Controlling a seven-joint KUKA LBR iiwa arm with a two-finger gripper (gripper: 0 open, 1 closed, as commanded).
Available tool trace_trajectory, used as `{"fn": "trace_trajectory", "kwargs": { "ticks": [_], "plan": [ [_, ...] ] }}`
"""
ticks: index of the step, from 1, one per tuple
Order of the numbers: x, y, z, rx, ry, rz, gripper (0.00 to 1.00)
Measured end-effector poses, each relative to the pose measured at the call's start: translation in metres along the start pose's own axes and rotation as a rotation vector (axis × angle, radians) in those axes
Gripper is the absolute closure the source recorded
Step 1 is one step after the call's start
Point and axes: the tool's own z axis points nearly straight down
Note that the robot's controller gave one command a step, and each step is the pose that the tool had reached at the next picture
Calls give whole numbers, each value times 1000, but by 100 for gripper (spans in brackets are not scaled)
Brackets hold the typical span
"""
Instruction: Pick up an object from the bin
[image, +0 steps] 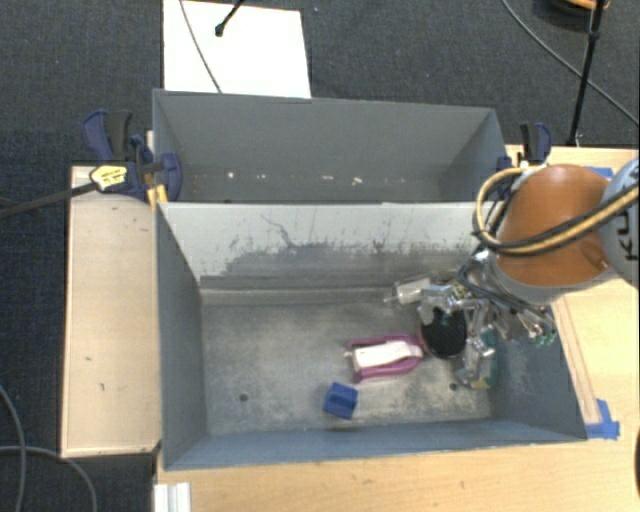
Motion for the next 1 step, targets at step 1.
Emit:
{"fn": "trace_trajectory", "kwargs": {
  "ticks": [1],
  "plan": [
    [-18,-34,62,-7,-7,2,0]
  ]
}}
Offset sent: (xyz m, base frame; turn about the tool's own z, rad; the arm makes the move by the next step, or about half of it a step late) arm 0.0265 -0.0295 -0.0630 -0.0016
